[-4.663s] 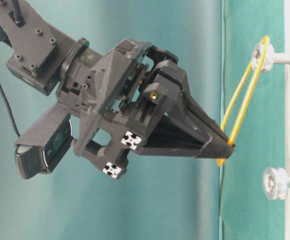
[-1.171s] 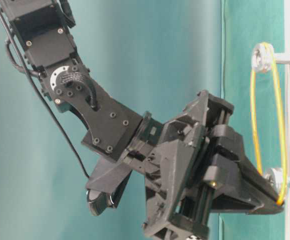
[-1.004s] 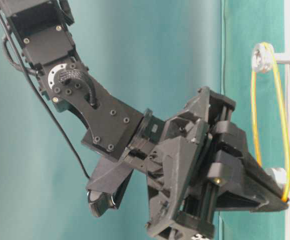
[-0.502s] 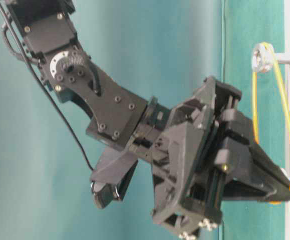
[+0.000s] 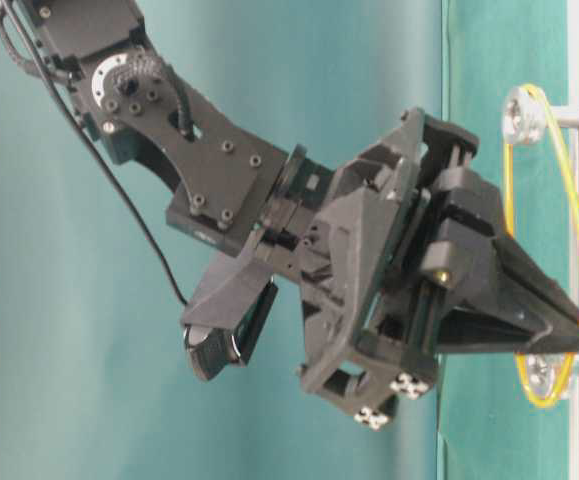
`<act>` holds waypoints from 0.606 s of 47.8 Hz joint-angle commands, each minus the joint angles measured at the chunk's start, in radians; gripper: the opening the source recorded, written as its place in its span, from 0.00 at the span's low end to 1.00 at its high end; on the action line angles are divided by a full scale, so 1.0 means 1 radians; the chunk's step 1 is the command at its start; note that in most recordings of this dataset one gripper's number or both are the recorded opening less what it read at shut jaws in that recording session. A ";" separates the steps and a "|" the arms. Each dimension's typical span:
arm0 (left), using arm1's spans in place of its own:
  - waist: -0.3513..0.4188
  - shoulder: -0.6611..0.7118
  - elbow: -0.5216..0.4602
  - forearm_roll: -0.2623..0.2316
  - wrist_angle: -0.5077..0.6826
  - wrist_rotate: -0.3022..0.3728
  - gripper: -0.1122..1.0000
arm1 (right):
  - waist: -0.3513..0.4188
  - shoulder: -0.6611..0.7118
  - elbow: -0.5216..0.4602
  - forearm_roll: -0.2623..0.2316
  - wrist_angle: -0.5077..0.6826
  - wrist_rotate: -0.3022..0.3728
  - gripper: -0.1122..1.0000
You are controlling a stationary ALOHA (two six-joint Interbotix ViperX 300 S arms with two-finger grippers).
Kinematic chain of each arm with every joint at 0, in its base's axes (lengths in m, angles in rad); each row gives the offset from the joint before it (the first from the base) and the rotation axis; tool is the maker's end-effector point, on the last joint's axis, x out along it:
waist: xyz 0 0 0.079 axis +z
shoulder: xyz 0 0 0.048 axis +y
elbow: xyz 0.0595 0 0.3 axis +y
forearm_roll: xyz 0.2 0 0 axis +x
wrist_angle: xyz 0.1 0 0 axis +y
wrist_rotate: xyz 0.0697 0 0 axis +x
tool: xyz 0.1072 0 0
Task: Hook the rubber onto the shaft.
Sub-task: 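Stretch the band leftward and lower it around the left metal peg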
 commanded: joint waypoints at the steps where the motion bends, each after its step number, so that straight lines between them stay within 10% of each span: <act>1: -0.003 0.006 -0.029 0.002 -0.005 0.000 0.10 | 0.003 -0.054 0.003 -0.003 0.000 0.002 0.17; 29: -0.003 0.006 -0.029 0.002 -0.005 0.000 0.10 | -0.002 -0.072 0.038 -0.008 0.000 -0.003 0.17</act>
